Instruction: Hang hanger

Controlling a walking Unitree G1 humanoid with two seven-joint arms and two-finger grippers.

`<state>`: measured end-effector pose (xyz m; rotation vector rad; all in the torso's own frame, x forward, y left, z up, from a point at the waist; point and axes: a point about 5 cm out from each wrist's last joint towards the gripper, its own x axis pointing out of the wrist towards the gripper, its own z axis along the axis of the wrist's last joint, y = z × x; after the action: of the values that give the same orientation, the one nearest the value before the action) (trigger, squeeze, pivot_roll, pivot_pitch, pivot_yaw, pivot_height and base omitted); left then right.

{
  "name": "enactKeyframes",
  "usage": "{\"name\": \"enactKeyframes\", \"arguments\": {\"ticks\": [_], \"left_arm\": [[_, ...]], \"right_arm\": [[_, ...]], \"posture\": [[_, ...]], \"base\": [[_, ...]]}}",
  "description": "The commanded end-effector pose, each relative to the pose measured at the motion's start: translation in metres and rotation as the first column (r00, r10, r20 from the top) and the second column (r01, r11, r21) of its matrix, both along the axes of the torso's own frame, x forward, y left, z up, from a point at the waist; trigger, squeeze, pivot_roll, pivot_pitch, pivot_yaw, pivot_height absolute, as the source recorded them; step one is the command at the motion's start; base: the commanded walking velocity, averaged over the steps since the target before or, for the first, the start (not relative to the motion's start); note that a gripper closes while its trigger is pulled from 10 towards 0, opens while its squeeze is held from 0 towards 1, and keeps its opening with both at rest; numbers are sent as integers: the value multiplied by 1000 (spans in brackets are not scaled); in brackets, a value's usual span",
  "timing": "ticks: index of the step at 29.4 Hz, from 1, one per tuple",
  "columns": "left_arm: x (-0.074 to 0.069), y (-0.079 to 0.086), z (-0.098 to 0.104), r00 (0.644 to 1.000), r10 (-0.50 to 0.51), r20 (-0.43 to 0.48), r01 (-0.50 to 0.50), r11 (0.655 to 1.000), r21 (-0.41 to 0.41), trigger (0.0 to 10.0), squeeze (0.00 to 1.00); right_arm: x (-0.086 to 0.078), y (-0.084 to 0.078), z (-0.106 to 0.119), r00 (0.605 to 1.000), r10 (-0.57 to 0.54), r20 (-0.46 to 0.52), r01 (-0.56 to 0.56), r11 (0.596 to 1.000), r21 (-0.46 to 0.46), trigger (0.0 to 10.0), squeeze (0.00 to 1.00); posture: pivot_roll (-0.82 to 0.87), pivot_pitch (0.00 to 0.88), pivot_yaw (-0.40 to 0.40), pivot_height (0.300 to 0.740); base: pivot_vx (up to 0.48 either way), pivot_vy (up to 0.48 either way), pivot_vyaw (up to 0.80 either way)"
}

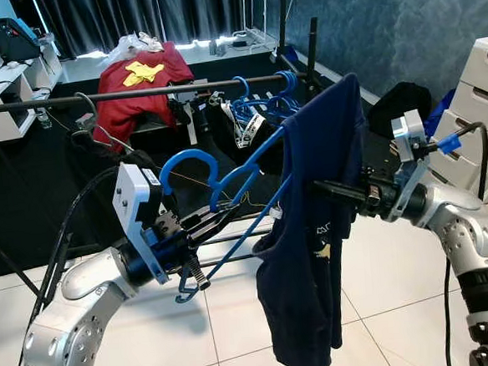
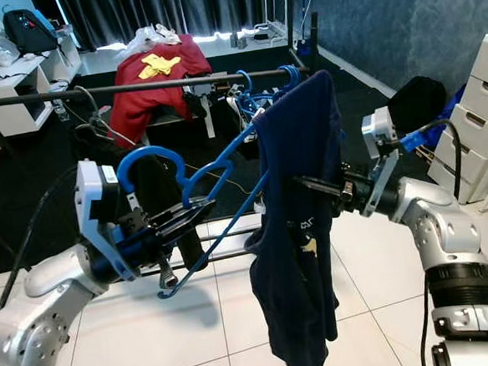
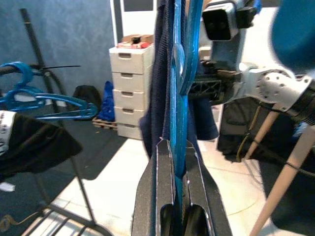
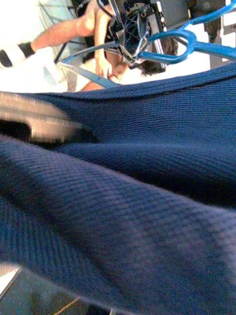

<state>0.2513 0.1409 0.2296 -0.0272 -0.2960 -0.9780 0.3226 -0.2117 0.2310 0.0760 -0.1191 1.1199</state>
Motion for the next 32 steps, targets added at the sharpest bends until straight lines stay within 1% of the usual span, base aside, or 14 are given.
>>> {"name": "enactKeyframes", "arguments": {"ticks": [1,7,11,13,14,17,24,26,27,28,29,30,31,32], "left_arm": [[1,8,0,1000,26,2,-26,1000,9,6745,0],[1,42,-23,985,155,-78,-151,987,58,6863,0],[-1,48,-26,980,178,-90,-172,982,73,7098,0],[-3,58,-47,964,228,-134,-195,955,224,8745,0],[-3,58,-47,964,228,-134,-195,955,224,8745,0],[-15,80,-96,920,312,-235,-162,852,498,10000,0],[-27,104,-140,824,458,-334,-226,806,547,10000,0],[-31,107,-154,782,500,-372,-259,804,536,10000,0],[-33,109,-167,728,558,-397,-325,792,518,10000,0],[-33,109,-167,728,558,-397,-325,792,518,10000,0],[-34,113,-181,630,648,-429,-441,753,489,10000,0],[-34,113,-181,630,648,-429,-441,753,489,10000,0],[-38,116,-198,518,721,-460,-555,692,461,10000,0],[-38,116,-198,518,721,-460,-555,692,461,10000,0]], "right_arm": [[0,-1,8,999,-8,36,7,1000,19,0,0],[2,-9,18,998,-42,56,39,997,64,0,0],[3,-10,21,997,-53,62,49,996,77,0,0],[6,-14,32,992,-86,88,73,988,139,0,0],[6,-14,32,992,-86,88,73,988,139,0,0],[11,-20,44,983,-152,105,127,969,214,0,0],[26,-22,13,955,-297,10,296,953,69,0,0],[32,-21,-8,925,-377,-48,377,926,-3,863,0],[35,-19,-33,887,-448,-114,444,894,-62,10000,0],[35,-19,-33,887,-448,-114,444,894,-62,10000,0],[33,-17,-70,832,-524,-182,500,851,-164,10000,0],[33,-17,-70,832,-524,-182,500,851,-164,10000,0],[24,-17,-112,753,-604,-262,551,796,-250,10000,0],[24,-17,-112,753,-604,-262,551,796,-250,10000,0]], "posture": [[-76,0,7,740],[-72,0,-1,740],[-71,0,-2,740],[-70,0,-2,740],[-70,0,-2,740],[-68,0,-3,740],[-59,0,-6,740],[-57,0,-8,740],[-53,0,-13,740],[-53,0,-13,740],[-50,0,-15,740],[-50,0,-15,740],[-43,0,-17,740],[-43,0,-17,740]], "base": [[0,0,0],[0,0,0],[0,0,0],[0,0,0],[0,0,0],[0,0,0],[0,0,0],[0,0,0],[0,0,0],[0,0,0],[0,0,0],[0,0,0],[0,0,513],[0,0,513]]}}
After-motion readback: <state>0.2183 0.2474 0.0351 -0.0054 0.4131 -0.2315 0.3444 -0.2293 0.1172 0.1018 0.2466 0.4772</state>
